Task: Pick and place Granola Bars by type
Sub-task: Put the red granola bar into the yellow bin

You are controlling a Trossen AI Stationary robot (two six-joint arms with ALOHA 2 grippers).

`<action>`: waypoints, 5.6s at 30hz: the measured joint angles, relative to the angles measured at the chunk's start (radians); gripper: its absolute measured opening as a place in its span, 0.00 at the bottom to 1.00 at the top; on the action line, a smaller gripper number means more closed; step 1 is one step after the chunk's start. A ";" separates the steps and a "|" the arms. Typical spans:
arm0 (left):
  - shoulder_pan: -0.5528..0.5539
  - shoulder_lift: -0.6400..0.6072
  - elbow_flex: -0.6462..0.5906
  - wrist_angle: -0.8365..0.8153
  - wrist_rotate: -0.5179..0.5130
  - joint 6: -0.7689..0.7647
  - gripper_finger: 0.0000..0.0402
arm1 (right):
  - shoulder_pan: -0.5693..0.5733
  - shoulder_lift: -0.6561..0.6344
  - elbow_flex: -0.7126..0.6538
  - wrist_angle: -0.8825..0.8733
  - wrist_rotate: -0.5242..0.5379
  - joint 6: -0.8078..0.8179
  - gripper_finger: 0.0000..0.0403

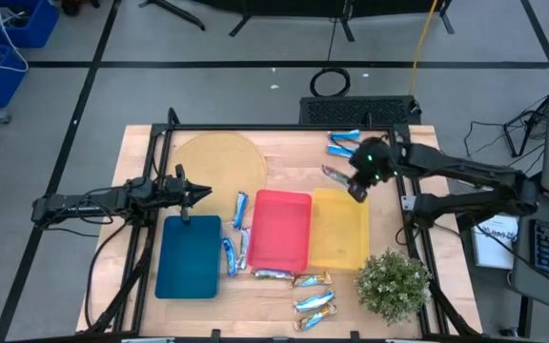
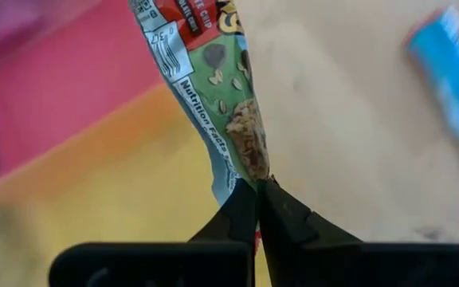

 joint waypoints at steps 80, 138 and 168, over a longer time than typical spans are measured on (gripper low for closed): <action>0.000 0.000 0.000 0.000 0.000 0.043 0.12 | -0.465 0.637 0.435 -0.100 0.111 -0.366 0.54; 0.000 0.000 0.001 -0.009 0.001 0.044 0.12 | -0.412 0.868 0.439 -0.075 0.108 -0.402 0.03; 0.000 0.000 0.001 -0.006 0.000 0.045 0.12 | 0.225 0.302 0.266 -0.180 -0.259 0.165 0.01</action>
